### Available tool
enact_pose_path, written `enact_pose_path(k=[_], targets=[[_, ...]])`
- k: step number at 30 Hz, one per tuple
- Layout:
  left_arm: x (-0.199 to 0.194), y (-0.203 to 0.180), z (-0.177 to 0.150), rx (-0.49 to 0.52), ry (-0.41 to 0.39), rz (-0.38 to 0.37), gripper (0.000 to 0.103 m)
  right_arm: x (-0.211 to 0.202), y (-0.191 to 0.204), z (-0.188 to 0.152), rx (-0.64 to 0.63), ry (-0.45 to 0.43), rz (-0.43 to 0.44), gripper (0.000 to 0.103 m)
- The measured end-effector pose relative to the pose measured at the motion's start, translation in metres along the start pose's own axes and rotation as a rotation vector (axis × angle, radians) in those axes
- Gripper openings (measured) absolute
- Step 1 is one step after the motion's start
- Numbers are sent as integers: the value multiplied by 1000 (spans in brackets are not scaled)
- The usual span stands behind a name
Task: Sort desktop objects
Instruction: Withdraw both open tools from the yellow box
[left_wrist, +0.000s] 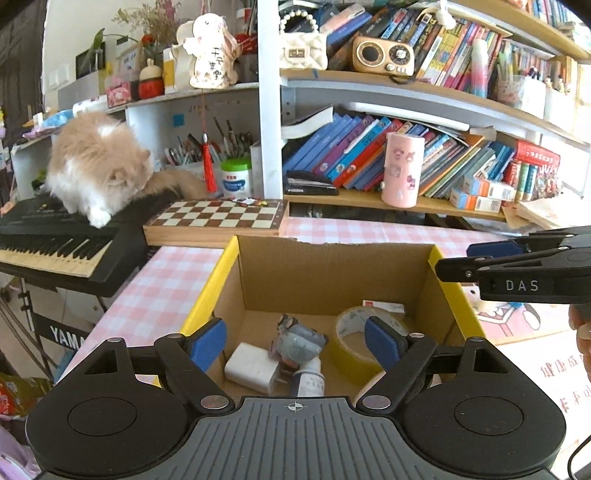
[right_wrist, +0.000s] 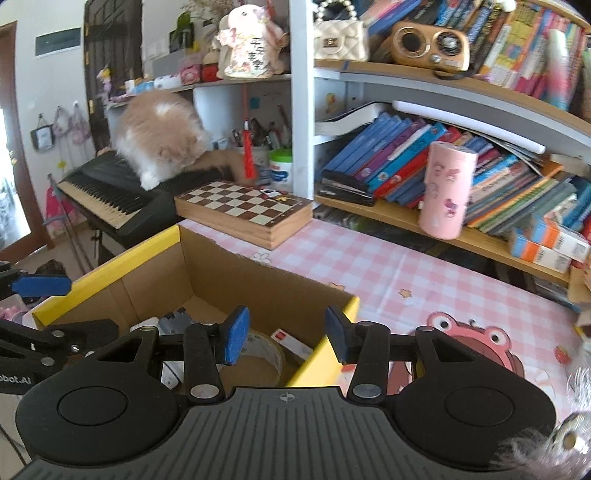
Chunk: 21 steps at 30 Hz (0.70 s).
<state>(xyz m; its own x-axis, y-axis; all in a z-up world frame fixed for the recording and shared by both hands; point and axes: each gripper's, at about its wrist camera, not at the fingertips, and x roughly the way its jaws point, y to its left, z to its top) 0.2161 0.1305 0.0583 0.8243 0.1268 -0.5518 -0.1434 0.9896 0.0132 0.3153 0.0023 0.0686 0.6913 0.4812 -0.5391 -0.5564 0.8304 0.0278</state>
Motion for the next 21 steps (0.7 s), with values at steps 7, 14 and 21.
enact_pose_path(k=[7,14,21], targets=[[-28,5,-17,-3,-6,-9,85,-32,10,-22,35,-1,-45,43],[-64,5,-38,11,-14,-17,85,-68,33,-47,53,-8,-68,44],[-97,9,-62,17,2,-17,85,-98,61,-75,69,6,-70,44]])
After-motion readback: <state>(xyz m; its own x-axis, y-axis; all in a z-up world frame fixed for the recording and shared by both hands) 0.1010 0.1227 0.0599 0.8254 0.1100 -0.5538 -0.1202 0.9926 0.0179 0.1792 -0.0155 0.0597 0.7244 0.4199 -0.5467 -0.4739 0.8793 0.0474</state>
